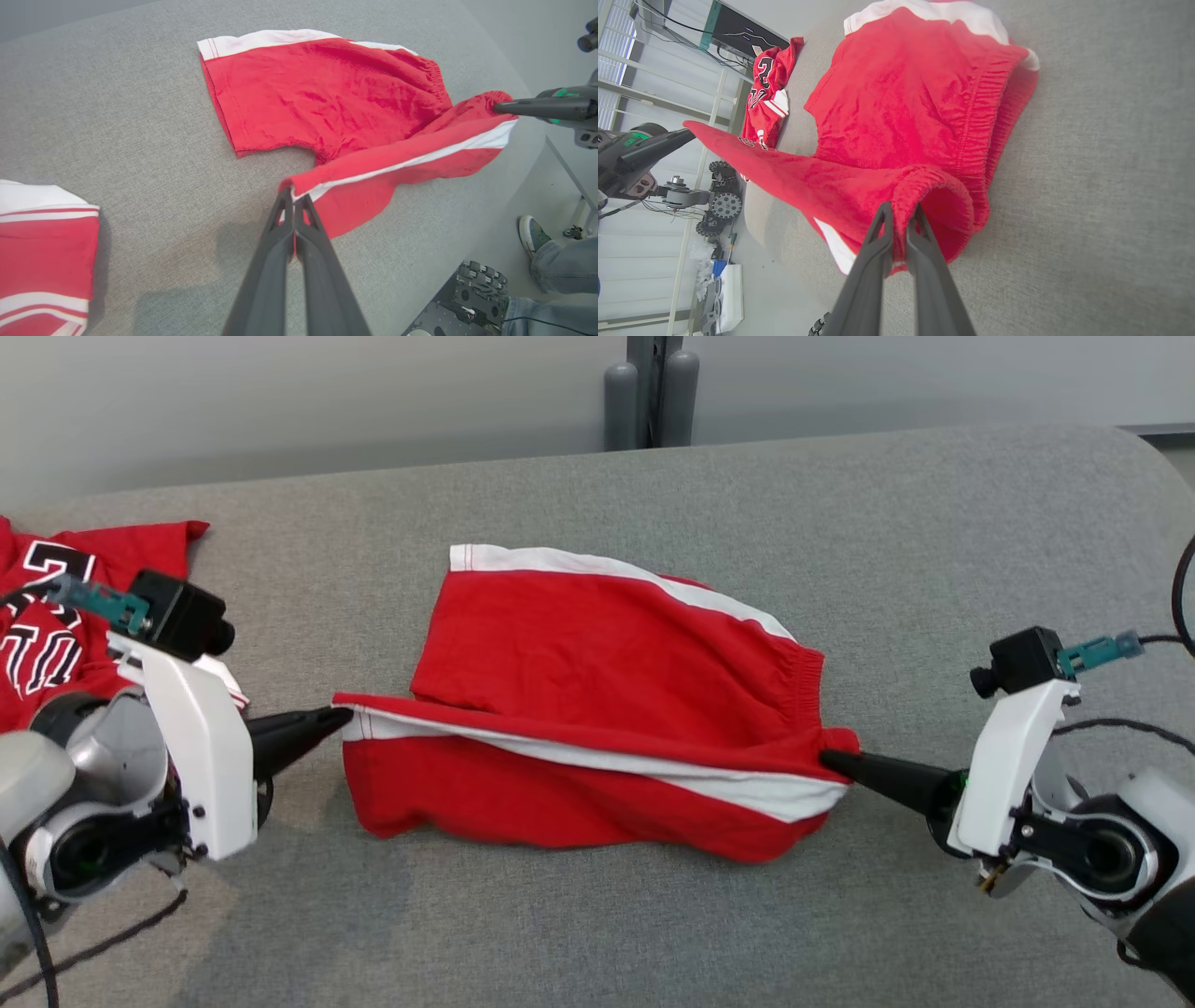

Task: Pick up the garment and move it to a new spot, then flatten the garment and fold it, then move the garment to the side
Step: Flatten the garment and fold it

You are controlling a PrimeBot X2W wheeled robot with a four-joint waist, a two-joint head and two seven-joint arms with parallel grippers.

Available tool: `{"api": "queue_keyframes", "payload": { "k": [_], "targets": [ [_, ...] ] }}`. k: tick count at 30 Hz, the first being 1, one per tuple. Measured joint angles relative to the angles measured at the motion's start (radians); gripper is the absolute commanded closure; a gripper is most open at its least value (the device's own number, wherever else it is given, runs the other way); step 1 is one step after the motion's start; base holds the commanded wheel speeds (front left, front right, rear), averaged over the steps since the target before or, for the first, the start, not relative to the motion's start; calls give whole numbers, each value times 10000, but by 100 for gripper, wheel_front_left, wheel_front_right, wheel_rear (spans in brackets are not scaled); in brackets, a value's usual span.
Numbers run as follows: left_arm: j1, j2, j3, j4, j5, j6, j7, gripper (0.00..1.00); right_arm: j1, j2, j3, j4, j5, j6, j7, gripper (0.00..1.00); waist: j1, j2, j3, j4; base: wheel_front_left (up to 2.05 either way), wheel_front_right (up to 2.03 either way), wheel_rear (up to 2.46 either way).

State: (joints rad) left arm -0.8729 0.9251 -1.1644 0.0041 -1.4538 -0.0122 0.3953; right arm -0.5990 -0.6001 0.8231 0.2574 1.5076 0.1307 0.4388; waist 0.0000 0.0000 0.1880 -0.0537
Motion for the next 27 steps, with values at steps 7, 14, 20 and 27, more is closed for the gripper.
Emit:
{"api": "queue_keyframes", "payload": {
  "k": [7, 14, 20, 27],
  "targets": [
    [-1454, -675, 286, 1597, 105, -420, 811, 100, -1269, 587, -330, 527, 351, -2, 650, 100, 0, 0, 668, -310, 0, 0, 0],
    [-2917, -1143, 629, 2940, 376, -727, 1239, 100, -2213, 892, -621, 828, 453, -2, 857, 100, 0, 0, 1591, -580, 0, 0, 0],
    [-3819, -1465, 675, 3860, 560, -853, 1678, 100, -2691, 1166, -844, 934, 454, 0, 700, 100, 0, 0, 2396, -836, 0, 0, 0],
    [-4462, -1755, 644, 4895, 734, -938, 2084, 100, -3273, 1538, -897, 1156, 403, 0, 709, 100, 0, 0, 3123, -1172, 0, 0, 0]
  ]
}}
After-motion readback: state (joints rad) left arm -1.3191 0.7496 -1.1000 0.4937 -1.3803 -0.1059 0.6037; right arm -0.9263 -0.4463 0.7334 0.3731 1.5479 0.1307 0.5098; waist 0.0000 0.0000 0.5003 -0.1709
